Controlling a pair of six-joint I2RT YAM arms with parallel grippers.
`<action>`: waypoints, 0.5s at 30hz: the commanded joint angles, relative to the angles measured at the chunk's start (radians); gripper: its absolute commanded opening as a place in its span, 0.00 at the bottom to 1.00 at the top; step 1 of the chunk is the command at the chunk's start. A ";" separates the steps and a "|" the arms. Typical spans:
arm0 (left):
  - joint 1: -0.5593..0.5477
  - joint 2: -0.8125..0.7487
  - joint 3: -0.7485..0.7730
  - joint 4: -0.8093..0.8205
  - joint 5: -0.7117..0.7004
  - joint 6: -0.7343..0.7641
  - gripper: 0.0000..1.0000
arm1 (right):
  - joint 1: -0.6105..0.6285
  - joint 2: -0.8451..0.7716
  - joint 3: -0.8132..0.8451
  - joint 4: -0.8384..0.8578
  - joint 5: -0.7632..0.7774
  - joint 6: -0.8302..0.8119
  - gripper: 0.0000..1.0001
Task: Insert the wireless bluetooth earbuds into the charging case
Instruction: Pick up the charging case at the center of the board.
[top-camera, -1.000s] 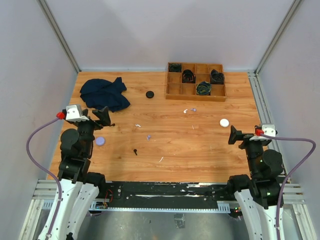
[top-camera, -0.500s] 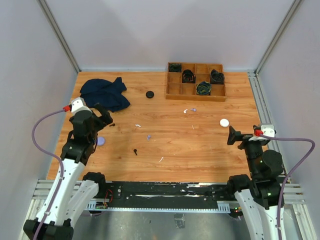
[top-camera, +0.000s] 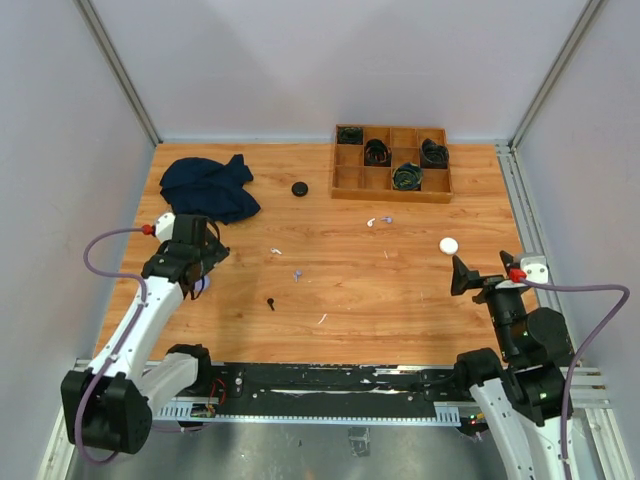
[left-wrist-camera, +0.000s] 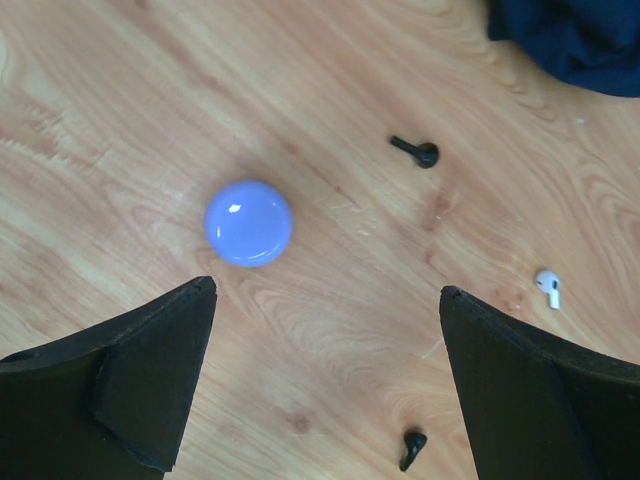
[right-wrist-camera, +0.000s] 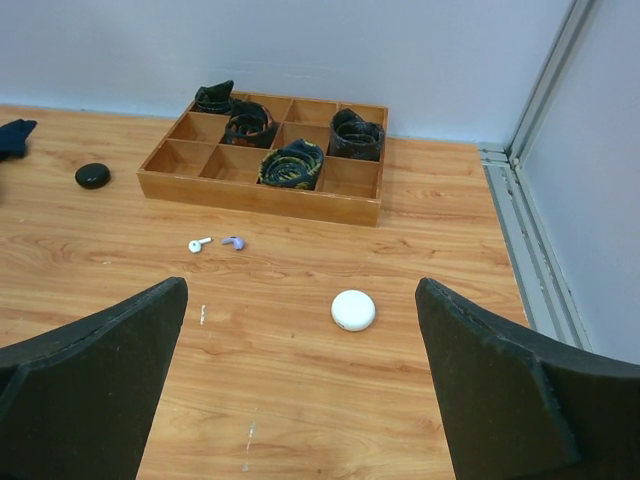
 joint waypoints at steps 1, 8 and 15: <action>0.075 0.051 -0.034 0.001 0.051 -0.088 0.99 | 0.041 -0.029 -0.011 0.027 0.023 0.004 0.99; 0.172 0.110 -0.108 0.044 0.123 -0.230 0.99 | 0.098 -0.040 -0.015 0.032 0.029 0.008 0.99; 0.183 0.227 -0.067 -0.004 0.051 -0.366 0.99 | 0.130 -0.051 -0.021 0.042 0.027 0.010 0.99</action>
